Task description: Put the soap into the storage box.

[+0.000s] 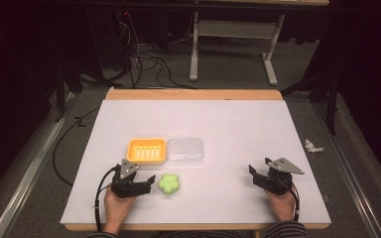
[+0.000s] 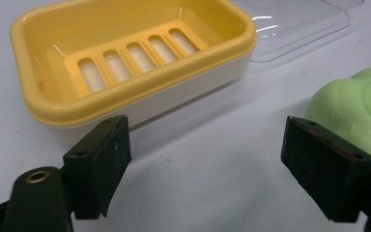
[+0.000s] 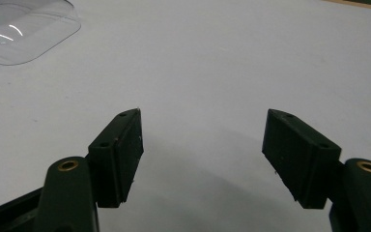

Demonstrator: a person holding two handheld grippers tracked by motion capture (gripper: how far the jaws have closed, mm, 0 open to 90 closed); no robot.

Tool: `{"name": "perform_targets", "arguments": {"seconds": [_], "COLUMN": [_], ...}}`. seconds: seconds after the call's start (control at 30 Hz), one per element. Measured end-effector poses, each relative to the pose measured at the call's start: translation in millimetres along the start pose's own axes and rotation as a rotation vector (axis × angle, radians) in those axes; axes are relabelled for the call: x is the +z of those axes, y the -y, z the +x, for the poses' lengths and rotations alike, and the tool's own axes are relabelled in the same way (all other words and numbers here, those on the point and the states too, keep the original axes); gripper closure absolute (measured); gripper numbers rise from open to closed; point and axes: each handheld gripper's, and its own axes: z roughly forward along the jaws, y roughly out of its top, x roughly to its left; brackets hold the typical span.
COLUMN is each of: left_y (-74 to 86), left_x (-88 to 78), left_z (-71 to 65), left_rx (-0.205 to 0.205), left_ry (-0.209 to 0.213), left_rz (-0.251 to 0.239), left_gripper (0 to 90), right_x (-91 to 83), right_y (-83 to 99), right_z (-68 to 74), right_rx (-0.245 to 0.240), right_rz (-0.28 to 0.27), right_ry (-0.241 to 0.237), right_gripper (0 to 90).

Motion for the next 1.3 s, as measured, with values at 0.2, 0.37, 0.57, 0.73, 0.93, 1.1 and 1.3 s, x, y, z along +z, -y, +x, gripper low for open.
{"name": "perform_targets", "arguments": {"seconds": [0.2, 0.37, 0.57, 0.73, 0.93, 1.1, 1.3], "left_y": [0.0, -0.3, -0.9, -1.4, -1.4, -3.3, -6.9], "left_x": [0.0, -0.1, -0.5, -1.1, -2.5, -5.0, -7.4], "left_z": [0.1, 0.2, 0.3, -0.8, -1.9, -3.6, -6.6], "left_rx": [-0.001, -0.001, 0.000, -0.004, -0.002, -0.015, -0.006], "left_ry": [0.001, 0.001, 0.000, 0.007, 0.015, 0.029, 0.042], "left_rz": [0.005, 0.000, -0.003, -0.006, 0.003, 0.005, 0.007], "left_gripper": [19.0, 19.1, 19.4, 19.7, 19.8, 20.0, 20.0], "right_x": [0.0, 0.1, -0.1, -0.1, -0.1, -0.2, -0.1], "right_y": [0.0, 0.0, 0.1, 0.0, 0.1, 0.1, 0.1], "right_z": [-0.1, -0.2, 0.0, 0.1, 0.1, 0.1, 0.2], "right_rx": [0.000, 0.001, 0.004, 0.003, 0.003, 0.000, 0.003], "right_rz": [-0.001, 0.000, -0.001, -0.001, -0.001, -0.002, -0.004], "right_ry": [0.002, 0.002, 0.001, 0.001, 0.001, 0.002, 0.002], "right_gripper": [31.3, 31.3, 31.3, 31.3, 31.3, 31.3, 31.3]}}
